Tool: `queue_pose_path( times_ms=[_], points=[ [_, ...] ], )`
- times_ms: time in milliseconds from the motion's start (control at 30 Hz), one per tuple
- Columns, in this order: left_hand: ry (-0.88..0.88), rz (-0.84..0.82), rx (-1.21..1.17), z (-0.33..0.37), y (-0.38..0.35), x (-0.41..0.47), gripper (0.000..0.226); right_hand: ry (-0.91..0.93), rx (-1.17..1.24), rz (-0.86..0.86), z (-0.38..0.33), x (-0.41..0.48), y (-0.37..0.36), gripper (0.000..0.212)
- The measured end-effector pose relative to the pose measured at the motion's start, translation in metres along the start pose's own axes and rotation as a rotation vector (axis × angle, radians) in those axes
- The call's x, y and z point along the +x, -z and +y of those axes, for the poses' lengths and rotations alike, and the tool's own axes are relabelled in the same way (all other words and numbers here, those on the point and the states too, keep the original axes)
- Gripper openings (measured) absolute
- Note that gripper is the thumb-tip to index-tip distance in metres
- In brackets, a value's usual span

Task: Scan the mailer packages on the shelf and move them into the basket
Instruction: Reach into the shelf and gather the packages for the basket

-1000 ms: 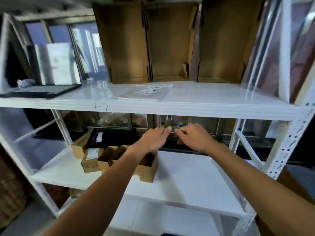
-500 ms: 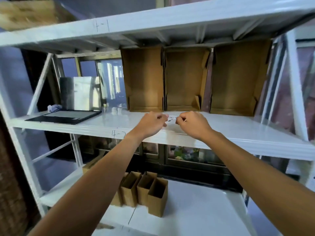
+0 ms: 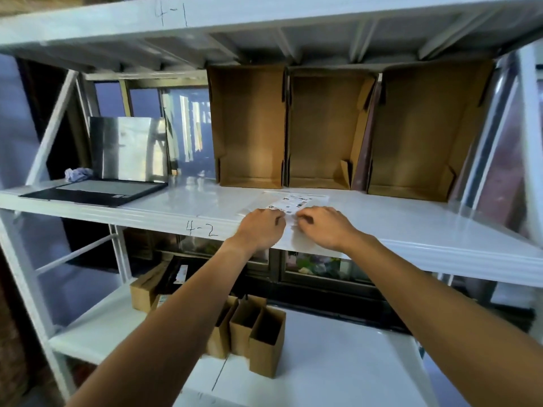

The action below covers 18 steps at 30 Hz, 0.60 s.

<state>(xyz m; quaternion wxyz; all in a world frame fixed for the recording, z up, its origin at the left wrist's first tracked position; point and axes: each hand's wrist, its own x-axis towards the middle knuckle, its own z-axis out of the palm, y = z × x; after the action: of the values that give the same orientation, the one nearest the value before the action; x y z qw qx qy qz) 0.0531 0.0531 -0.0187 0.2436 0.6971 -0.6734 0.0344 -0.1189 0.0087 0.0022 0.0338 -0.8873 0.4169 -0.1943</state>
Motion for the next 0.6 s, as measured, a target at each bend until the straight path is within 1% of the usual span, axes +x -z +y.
queue_pose_path(
  times_ms=[133, 233, 300, 367, 433, 500, 600],
  points=[
    [-0.05, 0.031, -0.002, 0.01, -0.006, 0.005, 0.04, -0.041, 0.034, 0.056, 0.019, 0.001, 0.002, 0.028],
    [-0.097, 0.061, -0.028, 0.023, -0.011, 0.006, 0.047, -0.049, -0.017, 0.078, 0.033, -0.006, 0.013, 0.027],
    [-0.141, 0.075, -0.051, 0.034, -0.016, 0.009, 0.045, -0.045, -0.064, 0.114, 0.043, -0.015, 0.021, 0.027],
    [-0.182, 0.066, -0.076, 0.047, -0.022, 0.011, 0.038, -0.071, -0.091, 0.177, 0.057, -0.025, 0.026, 0.029],
    [-0.22, 0.054, -0.092, 0.064, -0.027, 0.012, 0.035, -0.112, -0.111, 0.22, 0.072, -0.035, 0.031, 0.032],
    [-0.267, 0.057, -0.085, 0.085, -0.035, 0.012, 0.037, -0.161, -0.104, 0.245, 0.087, -0.047, 0.039, 0.032],
    [-0.345, 0.117, -0.058, 0.12, -0.05, 0.008, 0.043, -0.229, -0.123, 0.284, 0.109, -0.064, 0.054, 0.033]
  ],
)
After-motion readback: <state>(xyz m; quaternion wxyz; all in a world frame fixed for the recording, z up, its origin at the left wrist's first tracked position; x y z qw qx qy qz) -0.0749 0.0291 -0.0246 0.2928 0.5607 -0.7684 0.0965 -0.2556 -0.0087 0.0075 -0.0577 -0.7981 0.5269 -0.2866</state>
